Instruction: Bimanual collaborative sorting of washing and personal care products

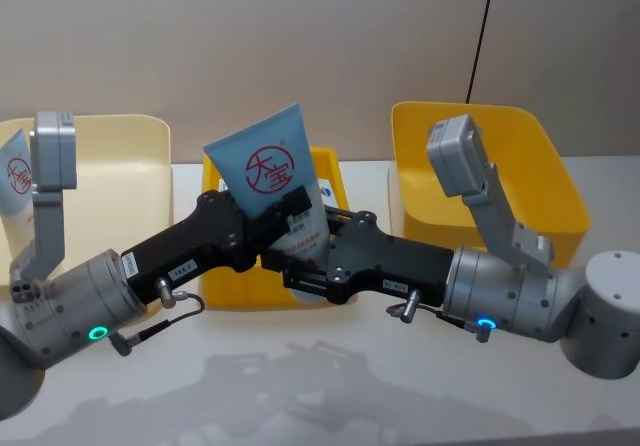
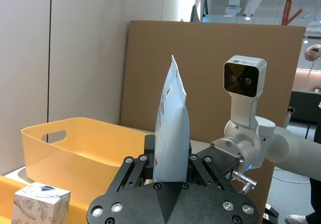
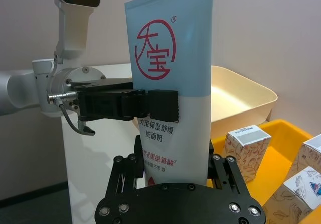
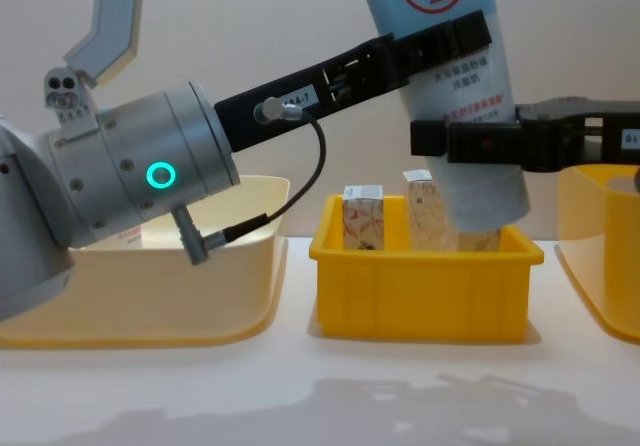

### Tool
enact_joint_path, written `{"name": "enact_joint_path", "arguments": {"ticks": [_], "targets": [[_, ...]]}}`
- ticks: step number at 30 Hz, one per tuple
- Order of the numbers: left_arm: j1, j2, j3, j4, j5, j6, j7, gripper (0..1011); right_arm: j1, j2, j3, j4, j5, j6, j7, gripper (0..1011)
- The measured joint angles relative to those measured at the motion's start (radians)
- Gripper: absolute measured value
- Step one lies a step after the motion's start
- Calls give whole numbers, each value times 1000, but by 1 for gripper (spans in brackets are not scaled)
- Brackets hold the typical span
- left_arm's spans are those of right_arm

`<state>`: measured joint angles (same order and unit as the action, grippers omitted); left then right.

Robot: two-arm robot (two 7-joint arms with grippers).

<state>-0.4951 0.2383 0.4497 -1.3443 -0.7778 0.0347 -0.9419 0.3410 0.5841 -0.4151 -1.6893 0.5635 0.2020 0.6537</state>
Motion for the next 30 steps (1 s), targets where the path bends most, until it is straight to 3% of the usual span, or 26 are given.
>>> {"name": "enact_joint_path", "arguments": {"ticks": [11,14,15,19,30], "targets": [[0,0,0,0,0,0,0,291,3,0,-4,1,-4,0,-3,571],[0,0,0,0,0,0,0,356,3,0,-5,2,-5,0,-3,555],[0,0,0,0,0,0,0,423,4,0,-5,2,-6,0,-3,541],[0,0,0,0,0,0,0,493,4,0,-6,2,-6,0,-4,526],[0,0,0,0,0,0,0,850,5,0,-7,2,-7,0,-4,463]]}}
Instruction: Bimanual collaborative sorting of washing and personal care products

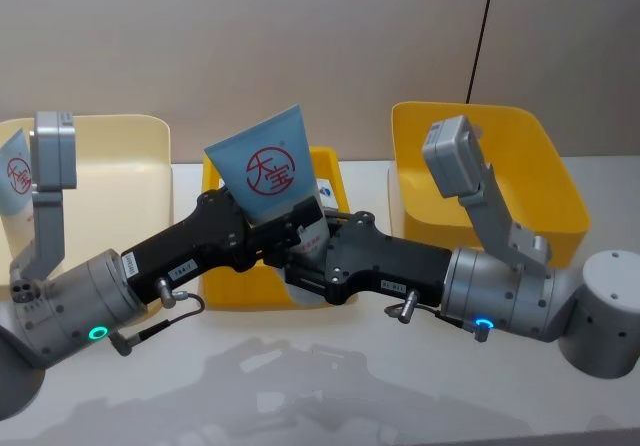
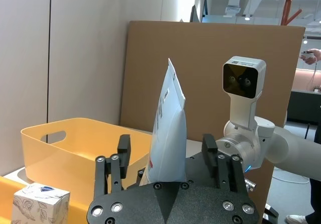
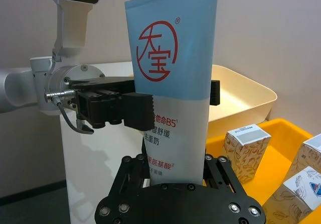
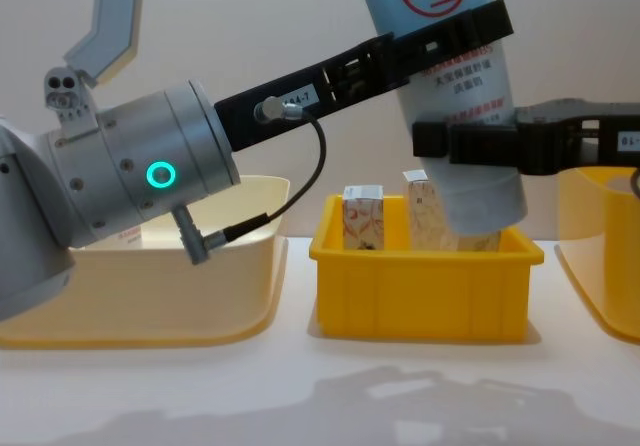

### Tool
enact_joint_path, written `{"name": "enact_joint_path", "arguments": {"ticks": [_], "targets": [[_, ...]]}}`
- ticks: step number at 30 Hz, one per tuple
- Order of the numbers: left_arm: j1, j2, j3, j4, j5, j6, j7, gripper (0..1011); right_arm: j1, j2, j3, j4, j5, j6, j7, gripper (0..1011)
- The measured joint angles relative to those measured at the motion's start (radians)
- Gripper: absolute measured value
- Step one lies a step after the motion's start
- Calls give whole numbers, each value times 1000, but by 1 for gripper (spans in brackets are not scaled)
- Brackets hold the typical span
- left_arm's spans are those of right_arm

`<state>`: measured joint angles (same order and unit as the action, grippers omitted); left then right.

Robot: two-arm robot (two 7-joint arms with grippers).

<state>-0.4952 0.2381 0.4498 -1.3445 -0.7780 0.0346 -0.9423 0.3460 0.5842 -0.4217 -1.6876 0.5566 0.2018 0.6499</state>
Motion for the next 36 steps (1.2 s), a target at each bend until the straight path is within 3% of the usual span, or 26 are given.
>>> {"name": "enact_joint_path", "arguments": {"ticks": [6,14,18,36], "targets": [[0,0,0,0,0,0,0,1002,0,1,0,-1,0,-2,0,453],[0,0,0,0,0,0,0,1002,-21,12,18,-13,10,-18,-13,454],[0,0,0,0,0,0,0,1002,-48,25,41,-29,23,-31,-30,454],[0,0,0,0,0,0,0,1002,-221,109,209,-116,64,-78,-175,453]]}}
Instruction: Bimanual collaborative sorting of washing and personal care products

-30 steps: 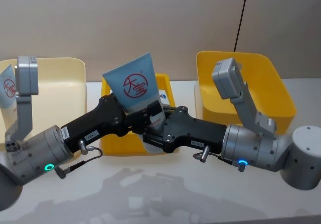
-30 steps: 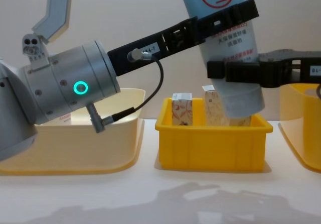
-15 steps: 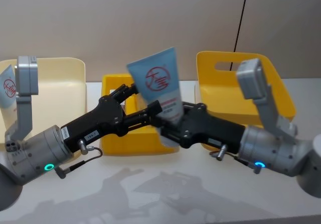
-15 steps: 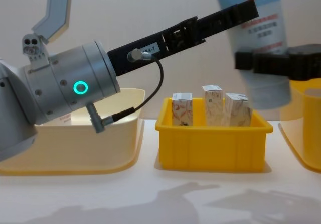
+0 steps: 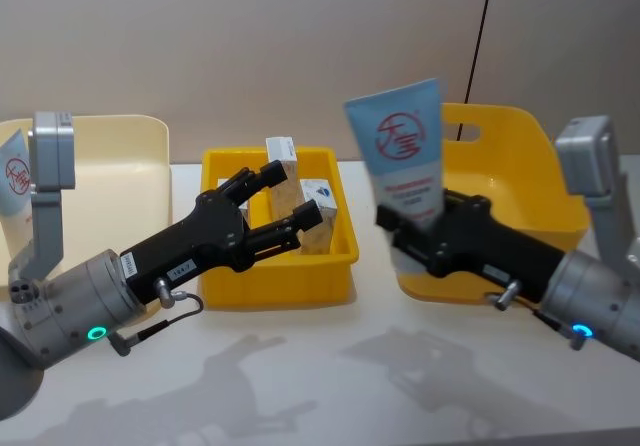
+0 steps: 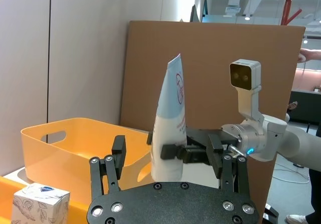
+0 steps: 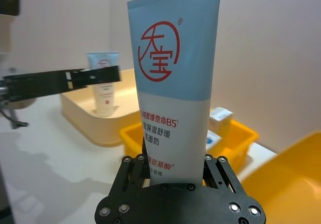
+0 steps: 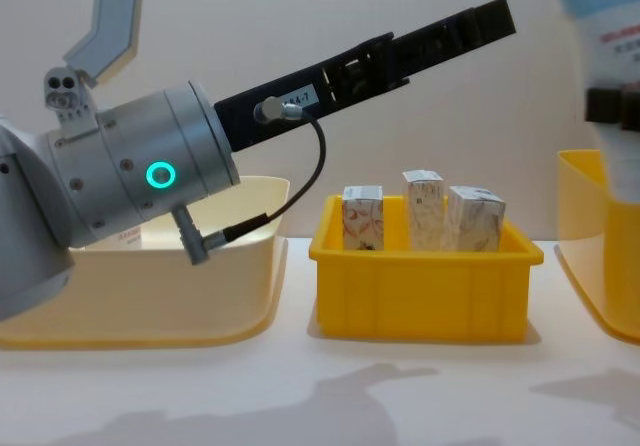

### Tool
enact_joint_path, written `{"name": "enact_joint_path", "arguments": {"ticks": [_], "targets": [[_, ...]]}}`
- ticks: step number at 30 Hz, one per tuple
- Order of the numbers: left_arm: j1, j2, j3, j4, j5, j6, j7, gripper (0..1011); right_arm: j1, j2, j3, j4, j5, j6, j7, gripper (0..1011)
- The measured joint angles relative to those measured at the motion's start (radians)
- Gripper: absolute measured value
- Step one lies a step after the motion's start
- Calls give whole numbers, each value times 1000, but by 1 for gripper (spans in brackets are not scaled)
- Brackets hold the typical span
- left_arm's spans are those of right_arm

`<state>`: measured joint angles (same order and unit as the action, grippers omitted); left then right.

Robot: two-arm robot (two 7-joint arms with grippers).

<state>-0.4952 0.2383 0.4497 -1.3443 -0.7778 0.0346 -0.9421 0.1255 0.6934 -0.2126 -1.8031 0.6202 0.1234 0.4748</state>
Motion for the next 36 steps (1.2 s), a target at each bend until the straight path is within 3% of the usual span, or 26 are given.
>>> {"name": "enact_joint_path", "arguments": {"ticks": [7,14,24,36], "targets": [[0,0,0,0,0,0,0,1002,-39,15,55,-12,-16,-3,-79,454],[0,0,0,0,0,0,0,1002,-39,12,82,5,-48,2,-148,454],[0,0,0,0,0,0,0,1002,28,-24,86,83,-98,2,-221,454],[0,0,0,0,0,0,0,1002,92,-68,77,153,-134,-3,-264,454]]}}
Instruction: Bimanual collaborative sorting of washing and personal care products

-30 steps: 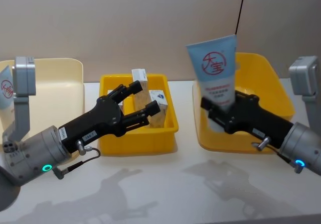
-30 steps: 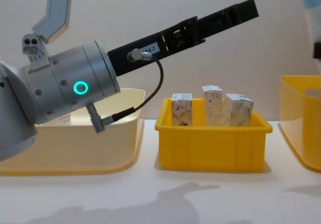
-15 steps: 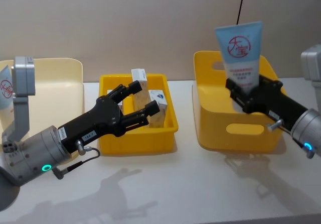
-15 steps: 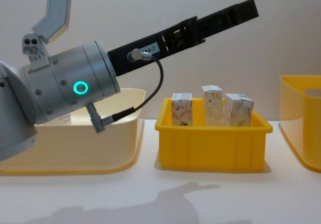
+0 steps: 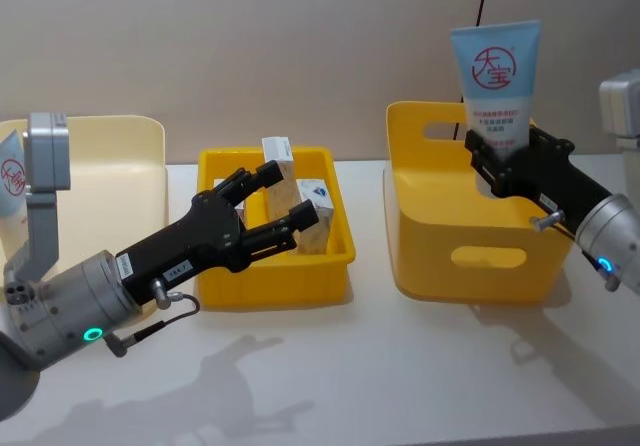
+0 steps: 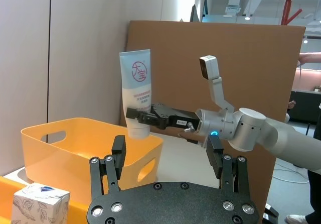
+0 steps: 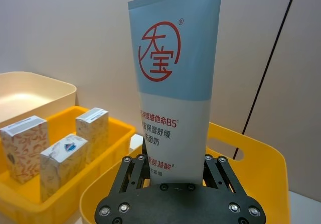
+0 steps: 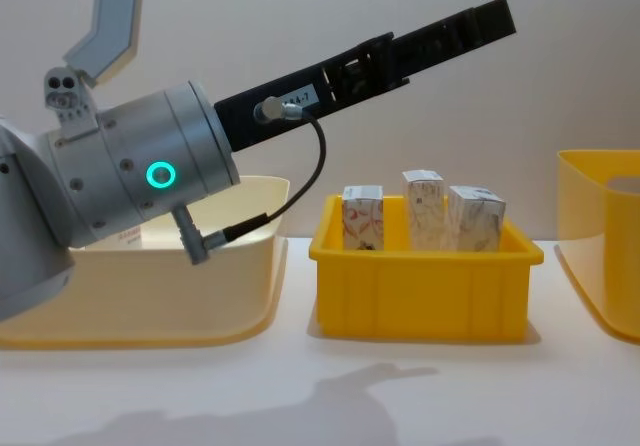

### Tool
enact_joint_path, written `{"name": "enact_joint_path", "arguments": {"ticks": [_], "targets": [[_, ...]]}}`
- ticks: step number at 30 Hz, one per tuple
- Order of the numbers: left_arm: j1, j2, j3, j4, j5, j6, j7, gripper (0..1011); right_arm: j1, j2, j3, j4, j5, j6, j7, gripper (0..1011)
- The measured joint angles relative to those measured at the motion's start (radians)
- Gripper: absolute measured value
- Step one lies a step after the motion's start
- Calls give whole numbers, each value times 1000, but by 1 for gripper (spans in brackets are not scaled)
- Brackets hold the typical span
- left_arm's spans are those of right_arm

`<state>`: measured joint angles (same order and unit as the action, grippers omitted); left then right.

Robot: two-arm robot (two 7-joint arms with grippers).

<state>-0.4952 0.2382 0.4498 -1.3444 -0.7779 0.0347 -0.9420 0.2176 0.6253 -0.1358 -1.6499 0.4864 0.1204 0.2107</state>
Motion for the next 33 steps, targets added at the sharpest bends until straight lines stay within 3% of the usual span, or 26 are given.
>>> {"name": "enact_joint_path", "arguments": {"ticks": [17,26,30,33], "targets": [[0,0,0,0,0,0,0,1002,24,-56,-26,53,-30,107,-73,454],[0,0,0,0,0,0,0,1002,39,-80,-42,74,-50,132,-97,454],[0,0,0,0,0,0,0,1002,44,-87,-46,79,-56,138,-103,529],[0,0,0,0,0,0,0,1002,47,-92,-50,84,-62,143,-107,646]]}}
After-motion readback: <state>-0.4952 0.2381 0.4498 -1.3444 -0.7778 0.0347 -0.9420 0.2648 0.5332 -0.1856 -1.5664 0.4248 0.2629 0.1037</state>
